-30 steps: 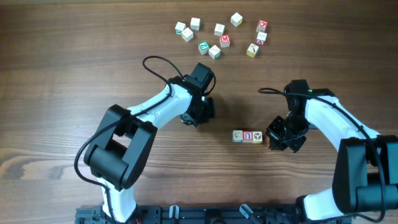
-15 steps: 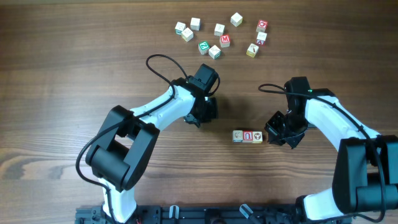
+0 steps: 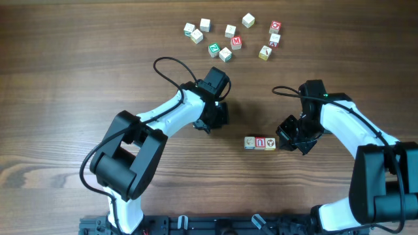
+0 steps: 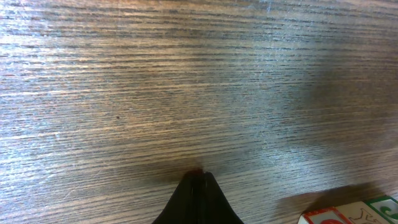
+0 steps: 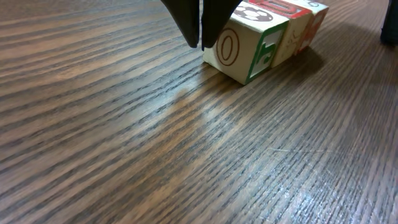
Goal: Form a horizontal line
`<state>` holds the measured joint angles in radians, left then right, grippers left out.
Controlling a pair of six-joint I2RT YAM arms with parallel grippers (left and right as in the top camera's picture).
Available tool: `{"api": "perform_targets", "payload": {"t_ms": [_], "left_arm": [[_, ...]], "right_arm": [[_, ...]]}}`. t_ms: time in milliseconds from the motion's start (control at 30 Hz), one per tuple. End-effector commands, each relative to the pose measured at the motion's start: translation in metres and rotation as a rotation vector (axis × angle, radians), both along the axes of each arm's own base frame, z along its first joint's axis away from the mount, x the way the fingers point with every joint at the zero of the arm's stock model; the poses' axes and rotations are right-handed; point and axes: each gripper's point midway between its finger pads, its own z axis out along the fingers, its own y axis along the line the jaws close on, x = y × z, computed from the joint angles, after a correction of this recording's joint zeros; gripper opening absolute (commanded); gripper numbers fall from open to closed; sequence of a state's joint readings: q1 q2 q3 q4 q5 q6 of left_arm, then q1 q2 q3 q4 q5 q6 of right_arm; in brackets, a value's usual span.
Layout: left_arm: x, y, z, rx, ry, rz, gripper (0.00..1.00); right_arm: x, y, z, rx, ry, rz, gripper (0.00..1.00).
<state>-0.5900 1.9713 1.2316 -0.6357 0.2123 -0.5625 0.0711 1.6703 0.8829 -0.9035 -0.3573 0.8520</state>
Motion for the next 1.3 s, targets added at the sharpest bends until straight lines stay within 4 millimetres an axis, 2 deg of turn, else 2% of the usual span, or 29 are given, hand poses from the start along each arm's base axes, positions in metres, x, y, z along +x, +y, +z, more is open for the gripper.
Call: {"api": "perform_targets", "payload": {"t_ms": [0,567,767,1100,1167,1267], "left_arm": [[0.006,0.001,0.001,0.015,-0.022,-0.005,0.04],[0.006,0.001,0.001,0.015,-0.023,-0.005,0.04],[0.006,0.0,0.001,0.015,-0.024,-0.005,0.04],[0.006,0.0,0.001,0.015,-0.023,-0.004,0.04],[0.009,0.003,0.005,0.02,-0.04,0.003,0.04],[0.025,0.021,0.026,0.076,-0.133,0.044,0.04]], "right_arm": [[-0.004,0.007,-0.001,0.034,0.022,-0.015,0.05],[-0.004,0.009,0.0,0.051,0.024,-0.017,0.05],[-0.003,0.0,-0.004,-0.01,0.017,-0.01,0.05],[0.009,-0.013,-0.009,-0.088,-0.041,-0.001,0.04],[0.011,-0.021,-0.01,-0.138,-0.048,0.004,0.04],[0.022,-0.03,0.0,-0.192,-0.097,0.008,0.04]]}}
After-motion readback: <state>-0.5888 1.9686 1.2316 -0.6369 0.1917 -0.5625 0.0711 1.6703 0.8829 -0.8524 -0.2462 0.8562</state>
